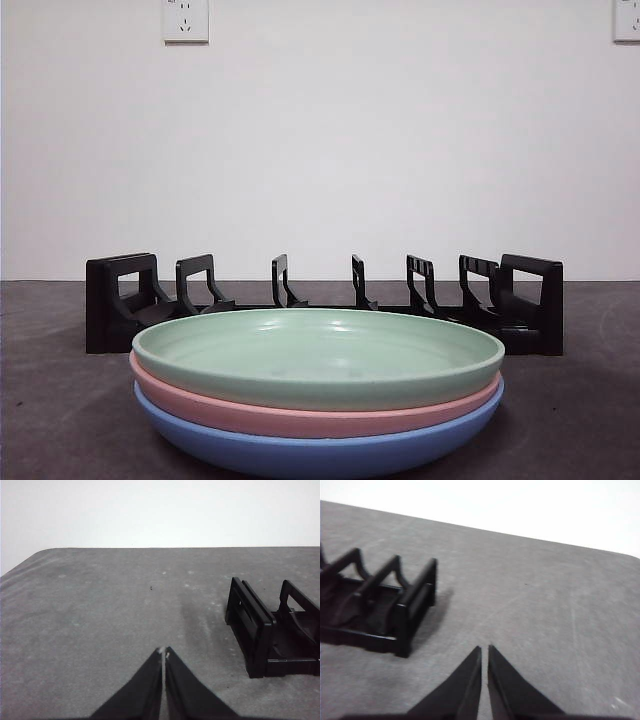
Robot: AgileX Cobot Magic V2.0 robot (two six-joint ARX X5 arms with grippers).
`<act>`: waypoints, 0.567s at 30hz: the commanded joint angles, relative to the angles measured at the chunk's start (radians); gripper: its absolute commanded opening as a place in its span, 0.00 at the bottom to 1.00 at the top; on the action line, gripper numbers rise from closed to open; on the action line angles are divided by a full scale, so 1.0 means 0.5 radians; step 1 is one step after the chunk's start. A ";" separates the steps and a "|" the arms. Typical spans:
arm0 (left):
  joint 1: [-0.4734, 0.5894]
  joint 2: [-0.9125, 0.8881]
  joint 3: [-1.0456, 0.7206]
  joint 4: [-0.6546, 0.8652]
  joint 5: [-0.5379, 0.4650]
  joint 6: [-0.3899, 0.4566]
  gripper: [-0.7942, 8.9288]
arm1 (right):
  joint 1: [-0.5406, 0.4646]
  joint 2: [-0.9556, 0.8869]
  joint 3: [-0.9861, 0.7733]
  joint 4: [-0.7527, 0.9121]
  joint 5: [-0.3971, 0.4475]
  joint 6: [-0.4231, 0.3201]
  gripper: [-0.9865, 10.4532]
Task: Place the plate
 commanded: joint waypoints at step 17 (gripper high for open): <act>0.004 -0.002 -0.040 0.025 0.002 -0.007 0.09 | -0.110 -0.221 -0.140 -0.002 0.127 0.155 0.10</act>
